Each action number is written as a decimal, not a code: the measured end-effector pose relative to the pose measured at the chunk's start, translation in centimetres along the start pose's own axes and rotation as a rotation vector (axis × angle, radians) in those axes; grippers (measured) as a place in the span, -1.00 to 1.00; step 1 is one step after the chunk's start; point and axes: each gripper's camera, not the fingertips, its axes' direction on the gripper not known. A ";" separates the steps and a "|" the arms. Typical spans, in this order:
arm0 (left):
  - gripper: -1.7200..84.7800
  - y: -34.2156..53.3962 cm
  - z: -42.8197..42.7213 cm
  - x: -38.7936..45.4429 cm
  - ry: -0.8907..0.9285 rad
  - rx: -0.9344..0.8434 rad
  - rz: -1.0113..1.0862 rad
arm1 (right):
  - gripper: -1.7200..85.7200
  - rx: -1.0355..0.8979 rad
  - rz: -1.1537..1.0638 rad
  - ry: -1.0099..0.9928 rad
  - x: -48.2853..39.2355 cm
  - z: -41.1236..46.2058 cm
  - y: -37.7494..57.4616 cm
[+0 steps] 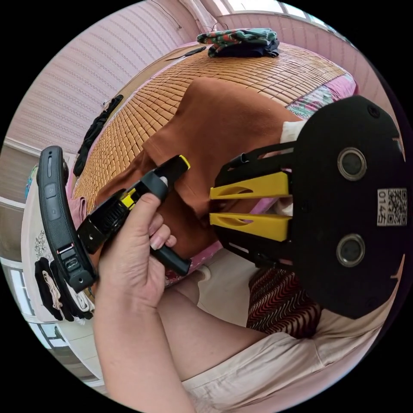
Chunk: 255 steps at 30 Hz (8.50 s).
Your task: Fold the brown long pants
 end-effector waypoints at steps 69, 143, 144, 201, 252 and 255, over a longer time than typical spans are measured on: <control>-0.98 19.2 -9.2 -8.5 -0.091 0.081 -0.045 | -0.97 -0.026 -0.143 -0.253 5.7 -8.3 -41.0; -0.87 10.6 -10.5 -2.1 0.545 0.538 0.187 | -0.85 0.286 0.548 -0.768 37.9 -6.9 -13.5; -0.86 11.8 -11.2 -5.1 0.471 0.546 0.106 | -0.83 0.318 0.518 -0.781 36.2 -5.8 -16.3; -0.47 -4.3 4.8 -28.2 0.452 0.176 -0.159 | -0.66 0.481 0.891 -0.827 28.4 14.5 -0.4; -0.73 21.6 -2.5 -30.1 0.531 0.680 -0.634 | -0.79 0.331 -0.031 -0.690 23.3 -7.5 -28.9; -0.73 23.9 -6.9 -31.0 0.392 0.810 -0.660 | -0.79 0.354 -0.164 -0.764 22.0 -8.3 -35.7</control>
